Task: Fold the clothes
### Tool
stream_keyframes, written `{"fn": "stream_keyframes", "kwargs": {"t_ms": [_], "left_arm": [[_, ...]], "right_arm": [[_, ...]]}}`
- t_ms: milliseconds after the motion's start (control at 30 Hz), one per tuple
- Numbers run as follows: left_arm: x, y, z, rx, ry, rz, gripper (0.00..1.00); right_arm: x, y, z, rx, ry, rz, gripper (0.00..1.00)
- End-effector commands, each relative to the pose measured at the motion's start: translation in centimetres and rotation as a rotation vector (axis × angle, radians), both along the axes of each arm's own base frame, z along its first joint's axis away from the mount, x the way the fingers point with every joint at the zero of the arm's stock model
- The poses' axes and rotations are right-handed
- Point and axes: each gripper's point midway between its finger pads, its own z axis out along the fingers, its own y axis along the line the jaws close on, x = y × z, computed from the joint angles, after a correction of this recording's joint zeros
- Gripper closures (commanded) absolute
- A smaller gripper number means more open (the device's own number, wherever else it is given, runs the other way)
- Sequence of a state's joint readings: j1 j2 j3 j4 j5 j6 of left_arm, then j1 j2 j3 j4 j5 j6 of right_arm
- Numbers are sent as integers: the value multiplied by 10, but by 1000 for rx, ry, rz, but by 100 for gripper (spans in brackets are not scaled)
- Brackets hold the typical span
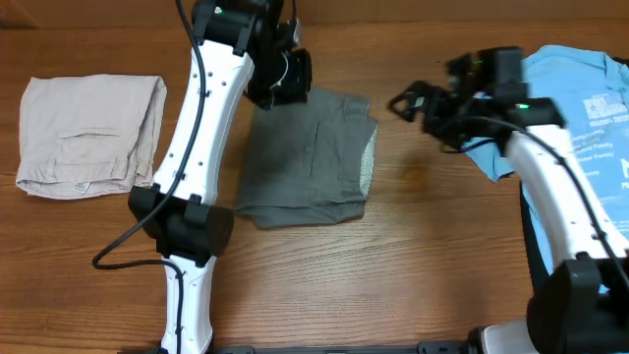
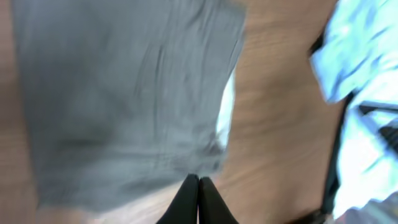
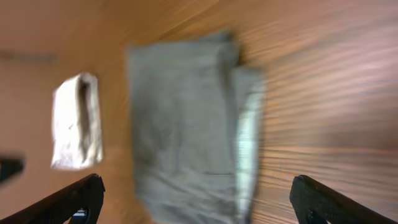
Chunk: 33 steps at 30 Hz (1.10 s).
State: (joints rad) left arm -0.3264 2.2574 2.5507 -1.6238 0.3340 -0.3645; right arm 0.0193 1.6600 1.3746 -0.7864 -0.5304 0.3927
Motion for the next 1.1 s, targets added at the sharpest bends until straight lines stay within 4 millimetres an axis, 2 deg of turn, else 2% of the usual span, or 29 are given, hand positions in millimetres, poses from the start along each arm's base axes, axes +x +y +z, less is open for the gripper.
{"fn": "stream_keyframes", "kwargs": {"t_ms": [0, 167, 333, 467, 600, 700, 800, 900, 1000, 1067], "left_arm": [[-11, 6, -30, 142, 60, -41, 96], [-31, 1, -53, 202, 149, -74, 96], [-68, -2, -94, 273, 309, -136, 96], [-98, 4, -122, 339, 435, -168, 96], [-123, 15, -143, 416, 529, -193, 96], [-135, 20, -156, 450, 562, -210, 96], [-138, 18, -170, 453, 561, -219, 96], [-132, 14, -182, 437, 522, -216, 96], [-113, 9, -188, 423, 418, -184, 96], [-103, 12, -184, 445, 350, -140, 96]], "right_arm": [[8, -39, -11, -67, 18, -107, 0], [10, -60, -12, -72, 21, -158, 0], [11, -61, -12, -72, 21, -160, 0], [11, -61, -12, -72, 21, -159, 0], [11, -61, -12, -72, 21, -159, 0], [11, -61, -12, -72, 21, -159, 0], [11, -61, -12, -72, 21, -159, 0], [11, -61, -12, -72, 21, -159, 0], [11, -61, -12, -72, 21, -160, 0], [11, -61, -12, -72, 21, -160, 0]]}}
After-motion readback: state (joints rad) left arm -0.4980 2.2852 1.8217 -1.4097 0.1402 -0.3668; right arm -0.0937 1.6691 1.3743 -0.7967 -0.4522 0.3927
